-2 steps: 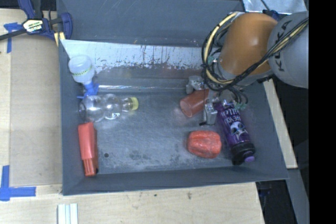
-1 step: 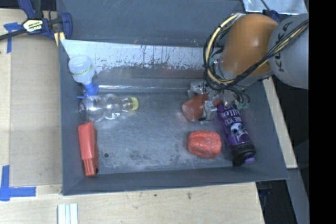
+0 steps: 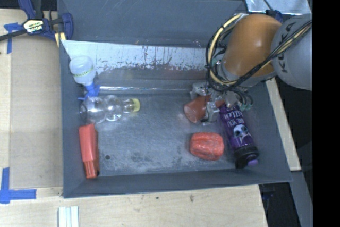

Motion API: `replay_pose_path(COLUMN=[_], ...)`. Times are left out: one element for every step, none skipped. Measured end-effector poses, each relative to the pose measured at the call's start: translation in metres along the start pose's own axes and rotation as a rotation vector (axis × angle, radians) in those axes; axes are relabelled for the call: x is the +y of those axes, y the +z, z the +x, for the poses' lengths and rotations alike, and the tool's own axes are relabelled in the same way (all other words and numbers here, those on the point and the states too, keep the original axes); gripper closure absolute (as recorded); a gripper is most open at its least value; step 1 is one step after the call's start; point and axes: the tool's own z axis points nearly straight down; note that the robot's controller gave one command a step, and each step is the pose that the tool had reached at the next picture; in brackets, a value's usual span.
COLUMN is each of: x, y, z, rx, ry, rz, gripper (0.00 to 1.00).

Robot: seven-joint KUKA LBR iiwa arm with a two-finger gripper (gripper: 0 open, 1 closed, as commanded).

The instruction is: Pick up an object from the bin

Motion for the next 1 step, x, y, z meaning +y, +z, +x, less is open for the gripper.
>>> replay_pose_path(x=[-0.0213], y=[-0.2061], z=[0.0096], rx=[0.004], ry=[0.008], rz=[0.001], gripper=[1.00])
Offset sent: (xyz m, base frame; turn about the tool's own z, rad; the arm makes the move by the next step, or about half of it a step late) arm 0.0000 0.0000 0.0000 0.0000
